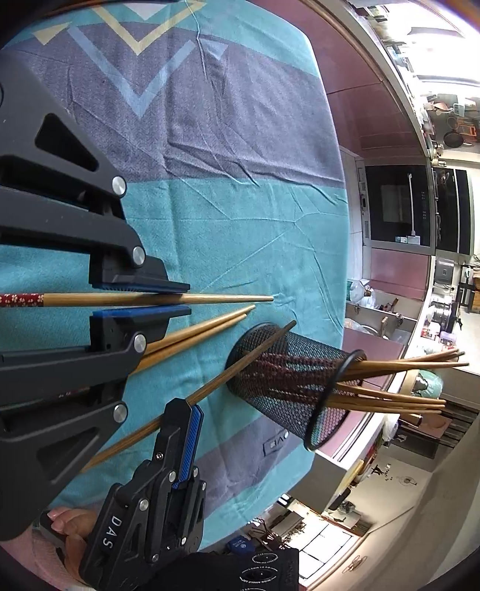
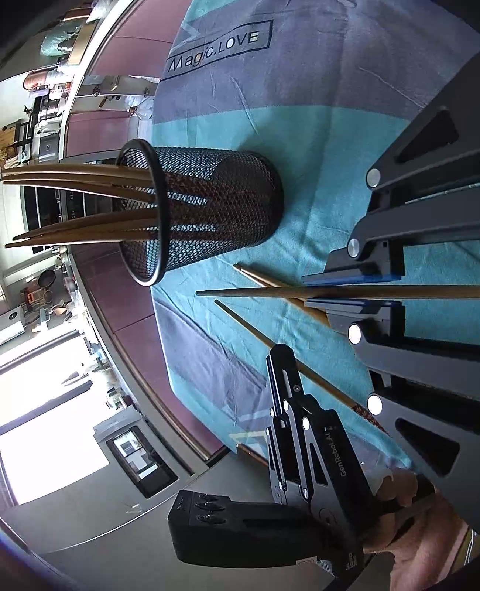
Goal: Organize utensils
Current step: 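Lift the chopstick upright with the left tool toward the black mesh cup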
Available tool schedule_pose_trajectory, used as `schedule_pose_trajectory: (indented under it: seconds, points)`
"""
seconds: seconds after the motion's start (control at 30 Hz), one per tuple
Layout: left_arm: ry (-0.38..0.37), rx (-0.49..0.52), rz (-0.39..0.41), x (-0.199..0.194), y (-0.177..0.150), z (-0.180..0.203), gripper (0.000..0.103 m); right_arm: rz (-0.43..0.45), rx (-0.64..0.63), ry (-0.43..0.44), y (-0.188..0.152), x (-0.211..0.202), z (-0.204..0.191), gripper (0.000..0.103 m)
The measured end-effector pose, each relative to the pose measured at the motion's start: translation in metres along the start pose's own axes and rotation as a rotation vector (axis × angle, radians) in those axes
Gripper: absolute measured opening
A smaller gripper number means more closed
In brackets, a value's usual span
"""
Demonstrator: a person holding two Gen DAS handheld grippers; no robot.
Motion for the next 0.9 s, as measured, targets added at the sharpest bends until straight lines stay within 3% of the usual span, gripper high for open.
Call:
schedule_pose_trajectory:
  seconds: [0.5, 0.9]
  points:
    - [-0.035, 0.014, 0.065, -0.034, 0.005, 0.004, 0.007, 0.090, -0.041, 0.025, 0.006, -0.027, -0.010, 0.005]
    - [-0.121, 0.004, 0.113, -0.061, 0.014, 0.005, 0.007, 0.152, -0.029, 0.029, 0.016, -0.046, -0.005, 0.005]
Point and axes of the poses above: each gripper's, at about its wrist camera, not at the fingertips, and x roughly the way its jaws point, z to its right, y to its top, the point moved 2 cm from there along x, roughly the way its jaws point, and after that the axes turned 4 degrees about -z, right-handed, at the moved point
